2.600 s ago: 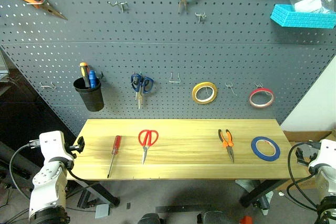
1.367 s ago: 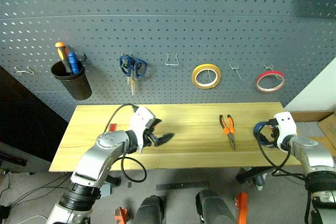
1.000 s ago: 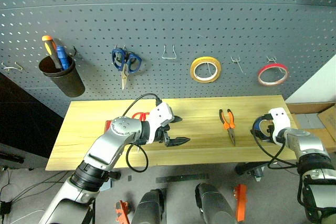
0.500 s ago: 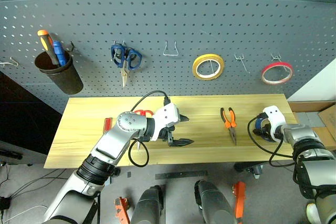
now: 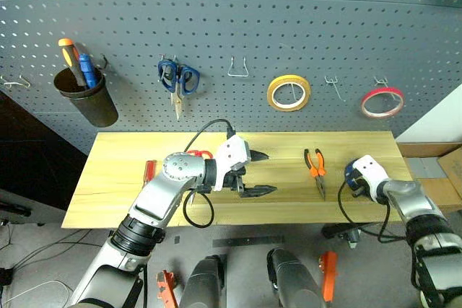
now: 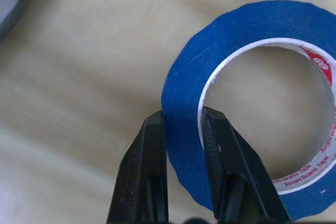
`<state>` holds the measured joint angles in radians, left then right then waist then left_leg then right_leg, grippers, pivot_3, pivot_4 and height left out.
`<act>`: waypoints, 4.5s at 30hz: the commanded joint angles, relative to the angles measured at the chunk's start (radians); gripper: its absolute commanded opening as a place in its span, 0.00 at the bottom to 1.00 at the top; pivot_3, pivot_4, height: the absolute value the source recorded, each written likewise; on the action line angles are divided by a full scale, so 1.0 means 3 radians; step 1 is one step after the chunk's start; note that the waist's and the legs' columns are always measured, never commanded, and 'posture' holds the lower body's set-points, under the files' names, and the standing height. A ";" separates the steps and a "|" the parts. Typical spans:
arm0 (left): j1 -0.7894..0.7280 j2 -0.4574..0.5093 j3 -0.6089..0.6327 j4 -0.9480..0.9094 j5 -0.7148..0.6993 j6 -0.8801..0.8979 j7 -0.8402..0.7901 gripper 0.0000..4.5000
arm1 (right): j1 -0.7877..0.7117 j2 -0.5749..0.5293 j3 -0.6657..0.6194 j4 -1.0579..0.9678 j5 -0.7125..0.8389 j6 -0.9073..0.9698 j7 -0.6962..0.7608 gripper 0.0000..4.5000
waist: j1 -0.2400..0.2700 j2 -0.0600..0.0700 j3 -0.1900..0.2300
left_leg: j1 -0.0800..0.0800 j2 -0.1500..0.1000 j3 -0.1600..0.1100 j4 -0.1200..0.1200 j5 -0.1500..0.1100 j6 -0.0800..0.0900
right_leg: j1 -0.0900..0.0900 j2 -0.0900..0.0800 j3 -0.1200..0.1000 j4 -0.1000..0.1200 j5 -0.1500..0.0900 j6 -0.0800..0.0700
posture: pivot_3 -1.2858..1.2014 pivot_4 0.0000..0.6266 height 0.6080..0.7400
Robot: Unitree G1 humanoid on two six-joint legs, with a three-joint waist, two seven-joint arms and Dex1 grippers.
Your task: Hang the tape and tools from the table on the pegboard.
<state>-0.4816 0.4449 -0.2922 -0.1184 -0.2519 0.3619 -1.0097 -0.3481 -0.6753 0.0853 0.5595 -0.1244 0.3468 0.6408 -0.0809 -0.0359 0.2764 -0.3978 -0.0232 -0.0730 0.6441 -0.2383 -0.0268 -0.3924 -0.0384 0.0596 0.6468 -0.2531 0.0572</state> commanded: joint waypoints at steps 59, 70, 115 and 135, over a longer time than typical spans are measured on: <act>-0.0311 0.0083 0.0533 0.0853 0.0239 -0.1145 0.0114 0.92 | -0.0949 0.1866 -0.0787 -0.0701 -0.0001 0.1721 -0.1835 1.00 | -0.0109 0.0016 -0.0005 | -0.0015 0.0001 0.0021 0.0004 0.0047 -0.0012 | -0.0055 0.0006 0.0020 0.0059 0.0038 -0.0012 | 0.47 0.32 1.00; -0.0187 0.0231 0.0631 0.0776 0.0232 -0.1129 0.0153 0.92 | -0.1582 0.1696 -0.0908 0.0922 0.0294 0.1144 -0.1913 1.00 | -0.0116 0.0017 -0.0007 | -0.0041 0.0001 0.0030 0.0003 0.0046 -0.0012 | -0.0089 0.0005 0.0024 0.0066 0.0039 -0.0012 | 0.48 0.31 1.00; 0.0724 0.0537 0.2067 0.0253 -0.0570 -0.0581 0.0994 0.92 | -0.2718 0.2639 -0.0467 -0.2161 0.0973 0.1669 -0.1873 0.54 | -0.0093 -0.0019 -0.0078 | -0.0093 0.0003 0.0010 0.0003 0.0070 -0.0032 | -0.0164 0.0000 0.0001 0.0108 0.0050 -0.0028 | 0.49 0.25 1.00; 0.0362 0.0374 0.1742 0.0264 -0.0478 -0.0602 0.1128 0.92 | -0.3180 0.2849 -0.0267 -0.0084 0.0688 -0.0865 -0.1932 0.54 | -0.0042 -0.0045 -0.0117 | -0.0093 0.0003 0.0012 0.0004 0.0071 -0.0034 | -0.0165 0.0001 0.0001 0.0111 0.0050 -0.0028 | 0.51 0.23 1.00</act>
<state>-0.3413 0.5613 0.2365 -0.0274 -0.4000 0.1950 -0.6795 -1.2495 0.1600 -0.0022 0.5094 0.0965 0.1902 0.0604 -0.0935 -0.0492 0.2414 -0.4257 -0.0222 -0.0696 0.6451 -0.2169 -0.0372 -0.4421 -0.0381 0.0597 0.6801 -0.2381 0.0486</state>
